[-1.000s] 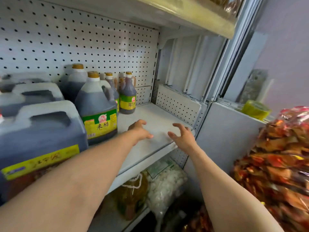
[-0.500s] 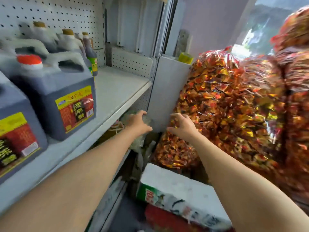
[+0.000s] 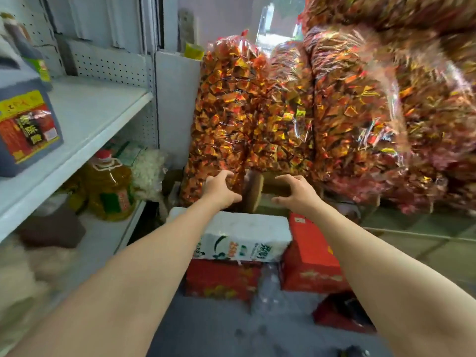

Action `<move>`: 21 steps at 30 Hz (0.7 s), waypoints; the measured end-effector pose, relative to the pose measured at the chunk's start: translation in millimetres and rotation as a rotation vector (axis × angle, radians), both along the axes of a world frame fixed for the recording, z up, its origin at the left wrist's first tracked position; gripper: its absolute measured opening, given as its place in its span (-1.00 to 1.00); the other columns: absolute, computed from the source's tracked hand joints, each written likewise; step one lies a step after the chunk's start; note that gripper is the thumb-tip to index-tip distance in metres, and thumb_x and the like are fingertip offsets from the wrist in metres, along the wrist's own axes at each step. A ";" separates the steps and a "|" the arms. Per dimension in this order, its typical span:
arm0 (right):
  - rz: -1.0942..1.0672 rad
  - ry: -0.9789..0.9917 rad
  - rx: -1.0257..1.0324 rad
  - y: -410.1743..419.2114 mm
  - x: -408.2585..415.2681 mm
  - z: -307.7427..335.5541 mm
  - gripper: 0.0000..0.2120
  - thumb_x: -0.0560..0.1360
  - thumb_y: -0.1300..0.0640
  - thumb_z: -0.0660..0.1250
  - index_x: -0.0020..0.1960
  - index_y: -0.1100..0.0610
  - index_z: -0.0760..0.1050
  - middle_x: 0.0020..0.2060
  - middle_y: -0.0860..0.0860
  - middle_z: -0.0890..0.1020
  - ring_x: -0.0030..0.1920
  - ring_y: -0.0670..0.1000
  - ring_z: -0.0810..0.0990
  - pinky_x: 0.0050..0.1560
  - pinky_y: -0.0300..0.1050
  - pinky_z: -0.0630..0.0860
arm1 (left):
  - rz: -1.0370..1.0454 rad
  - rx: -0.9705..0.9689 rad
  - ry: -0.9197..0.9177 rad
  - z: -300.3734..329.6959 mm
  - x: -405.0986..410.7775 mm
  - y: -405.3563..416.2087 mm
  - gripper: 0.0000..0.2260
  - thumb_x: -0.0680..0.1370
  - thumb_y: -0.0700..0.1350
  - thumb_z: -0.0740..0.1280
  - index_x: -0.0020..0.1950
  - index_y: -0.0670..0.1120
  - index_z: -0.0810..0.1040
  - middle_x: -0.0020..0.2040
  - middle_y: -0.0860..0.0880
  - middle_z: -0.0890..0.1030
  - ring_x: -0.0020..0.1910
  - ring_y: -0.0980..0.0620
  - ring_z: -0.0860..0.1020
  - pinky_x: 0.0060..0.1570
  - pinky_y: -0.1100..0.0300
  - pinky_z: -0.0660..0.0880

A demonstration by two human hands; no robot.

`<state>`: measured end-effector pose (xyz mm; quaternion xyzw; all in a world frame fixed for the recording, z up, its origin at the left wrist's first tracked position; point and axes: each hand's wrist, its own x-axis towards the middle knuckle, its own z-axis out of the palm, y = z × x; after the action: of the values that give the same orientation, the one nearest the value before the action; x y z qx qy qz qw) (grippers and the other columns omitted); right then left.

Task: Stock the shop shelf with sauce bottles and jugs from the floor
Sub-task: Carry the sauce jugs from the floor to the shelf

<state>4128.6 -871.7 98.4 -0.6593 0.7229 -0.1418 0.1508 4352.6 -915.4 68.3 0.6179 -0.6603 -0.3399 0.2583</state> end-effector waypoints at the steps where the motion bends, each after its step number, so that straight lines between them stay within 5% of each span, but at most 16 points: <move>1: -0.026 0.002 0.003 19.6 -19.6 0.4 -0.38 0.45 -0.03 0.52 0.45 -0.05 0.39 0.36 0.12 0.39 0.35 0.13 0.42 0.32 -0.09 0.38 | -0.028 0.006 -0.004 0.5 -20.4 11.8 -0.36 0.41 -0.01 0.56 0.43 0.10 0.39 0.37 -0.16 0.40 0.32 -0.19 0.43 0.27 -0.06 0.48; 13: -0.385 -0.037 0.022 275.6 -273.4 -12.1 -0.34 0.45 -0.07 0.51 0.48 -0.01 0.35 0.39 0.09 0.37 0.37 0.11 0.42 0.33 -0.06 0.39 | -0.371 0.048 0.033 -17.6 -308.3 211.0 -0.29 0.36 0.02 0.59 0.45 0.08 0.38 0.34 -0.15 0.45 0.34 -0.15 0.42 0.24 0.11 0.40; 21: -0.553 -0.080 0.072 368.8 -380.6 -67.6 -0.37 0.39 -0.08 0.52 0.42 -0.06 0.43 0.32 0.09 0.48 0.34 0.15 0.44 0.34 -0.02 0.42 | -0.496 0.049 -0.091 -58.6 -422.4 279.9 -0.28 0.31 0.05 0.60 0.42 0.11 0.41 0.31 -0.16 0.46 0.29 -0.18 0.47 0.28 -0.02 0.46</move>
<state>3748.0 -502.9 30.7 -0.4252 0.8732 -0.1777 0.1584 3930.2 -635.5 9.6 0.4575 -0.7943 -0.3806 0.1222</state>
